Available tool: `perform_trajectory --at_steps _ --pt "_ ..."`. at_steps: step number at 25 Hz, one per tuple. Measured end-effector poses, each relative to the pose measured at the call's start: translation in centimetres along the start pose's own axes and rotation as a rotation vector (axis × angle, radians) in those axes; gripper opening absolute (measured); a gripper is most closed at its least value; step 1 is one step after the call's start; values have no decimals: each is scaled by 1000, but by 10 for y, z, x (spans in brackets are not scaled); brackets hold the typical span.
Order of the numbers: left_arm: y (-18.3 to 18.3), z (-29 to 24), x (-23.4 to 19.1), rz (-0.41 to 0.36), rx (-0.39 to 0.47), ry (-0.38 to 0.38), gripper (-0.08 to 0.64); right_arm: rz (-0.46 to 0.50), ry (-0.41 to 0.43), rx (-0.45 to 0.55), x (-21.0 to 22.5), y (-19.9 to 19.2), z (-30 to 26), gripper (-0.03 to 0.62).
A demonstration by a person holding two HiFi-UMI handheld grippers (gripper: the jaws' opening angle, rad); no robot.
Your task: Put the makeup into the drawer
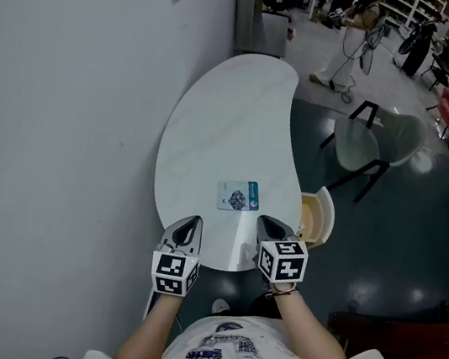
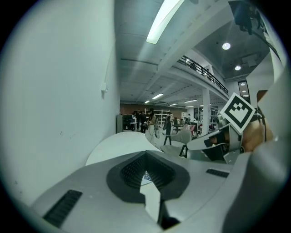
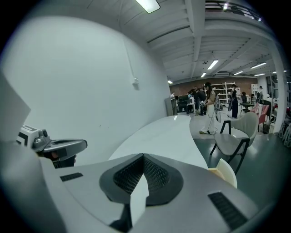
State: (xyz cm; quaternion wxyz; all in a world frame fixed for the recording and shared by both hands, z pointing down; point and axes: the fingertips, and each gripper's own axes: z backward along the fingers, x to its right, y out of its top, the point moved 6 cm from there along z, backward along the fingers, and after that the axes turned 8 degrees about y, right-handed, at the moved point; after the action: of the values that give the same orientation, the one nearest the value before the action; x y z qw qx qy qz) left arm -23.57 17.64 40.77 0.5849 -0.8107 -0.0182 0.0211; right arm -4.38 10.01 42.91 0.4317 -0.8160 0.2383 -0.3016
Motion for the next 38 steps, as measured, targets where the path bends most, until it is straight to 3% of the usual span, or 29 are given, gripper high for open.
perform_trajectory --at_steps 12,26,38 --pt "15 11 -6 0 40 23 34 49 19 58 -10 23 14 20" --pt "15 20 3 -34 41 18 34 43 23 64 -16 17 23 20" --pt "11 26 8 -5 53 1 34 41 19 52 -17 10 30 20"
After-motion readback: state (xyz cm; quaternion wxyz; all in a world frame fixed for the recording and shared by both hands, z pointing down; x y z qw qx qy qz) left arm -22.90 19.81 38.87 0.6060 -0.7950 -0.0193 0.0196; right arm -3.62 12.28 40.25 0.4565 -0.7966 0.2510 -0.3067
